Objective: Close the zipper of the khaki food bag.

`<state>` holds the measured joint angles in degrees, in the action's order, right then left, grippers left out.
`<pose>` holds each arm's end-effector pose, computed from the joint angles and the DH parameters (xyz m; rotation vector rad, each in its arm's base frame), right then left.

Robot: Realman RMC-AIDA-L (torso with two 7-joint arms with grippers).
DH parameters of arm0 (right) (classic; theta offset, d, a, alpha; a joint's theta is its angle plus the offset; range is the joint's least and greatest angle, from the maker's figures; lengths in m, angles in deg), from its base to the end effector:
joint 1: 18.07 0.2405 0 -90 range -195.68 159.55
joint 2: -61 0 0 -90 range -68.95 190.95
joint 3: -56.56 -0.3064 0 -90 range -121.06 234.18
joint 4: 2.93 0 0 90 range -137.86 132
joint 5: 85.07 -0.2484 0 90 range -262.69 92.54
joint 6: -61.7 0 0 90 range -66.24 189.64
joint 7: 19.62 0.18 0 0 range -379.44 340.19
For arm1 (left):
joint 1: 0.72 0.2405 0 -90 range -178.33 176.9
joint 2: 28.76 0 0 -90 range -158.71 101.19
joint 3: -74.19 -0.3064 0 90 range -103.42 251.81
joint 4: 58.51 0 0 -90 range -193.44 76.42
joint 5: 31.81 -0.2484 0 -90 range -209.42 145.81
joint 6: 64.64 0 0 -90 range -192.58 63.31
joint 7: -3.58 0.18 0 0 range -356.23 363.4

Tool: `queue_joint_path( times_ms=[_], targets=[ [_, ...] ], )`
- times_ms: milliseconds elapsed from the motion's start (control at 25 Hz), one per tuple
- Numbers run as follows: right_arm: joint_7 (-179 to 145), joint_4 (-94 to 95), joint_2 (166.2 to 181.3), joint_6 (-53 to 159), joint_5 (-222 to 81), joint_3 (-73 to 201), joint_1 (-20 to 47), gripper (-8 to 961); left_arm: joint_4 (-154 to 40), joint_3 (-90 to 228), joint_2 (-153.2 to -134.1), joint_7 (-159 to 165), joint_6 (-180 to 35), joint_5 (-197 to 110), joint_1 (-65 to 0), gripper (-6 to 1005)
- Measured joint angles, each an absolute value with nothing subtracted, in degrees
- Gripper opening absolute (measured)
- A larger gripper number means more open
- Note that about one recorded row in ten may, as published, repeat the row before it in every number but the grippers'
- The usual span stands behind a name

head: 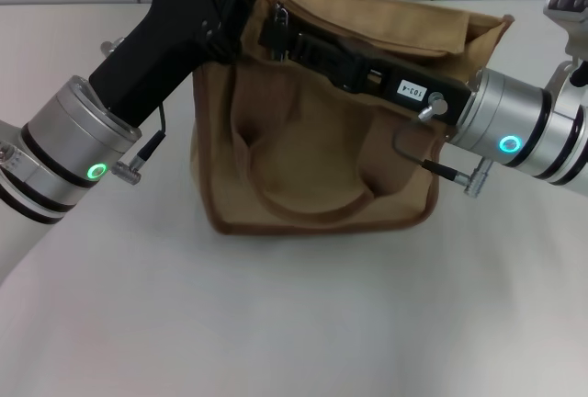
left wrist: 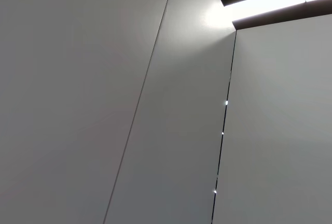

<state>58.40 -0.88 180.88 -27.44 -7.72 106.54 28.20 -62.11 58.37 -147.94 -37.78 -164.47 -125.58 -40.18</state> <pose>0.1892 0.4148 -0.1261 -2.5265 1.0463 1.5174 -0.2213 0.3938 -0.0778 -2.0825 -0.3654 -1.6071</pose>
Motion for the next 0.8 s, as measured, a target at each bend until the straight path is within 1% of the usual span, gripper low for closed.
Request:
queue_joint_path(
  times_ms=[200, 440, 640, 800],
  targets=[
    [58.0, -0.8, 180.88, -27.0, -7.7, 106.6, 28.1, 291, -62.1, 58.4, -147.94, -37.8, -164.6, -125.6, -40.1, 118],
    [57.8, -0.4, 180.89, -27.1, -7.7, 106.5, 27.4, 91, -62.0, 58.5, -147.94, -37.7, -164.7, -125.6, -39.6, 124],
    [59.2, 0.9, 180.79, -27.1, -7.6, 106.6, 25.6, 5, -61.6, 58.8, -147.91, -37.7, -164.9, -125.4, -38.5, 130],
    [60.5, 2.7, 180.69, -27.1, -7.6, 106.6, 23.7, 6, -61.1, 59.3, -147.82, -37.7, -165.1, -125.3, -37.6, 134]
  ],
)
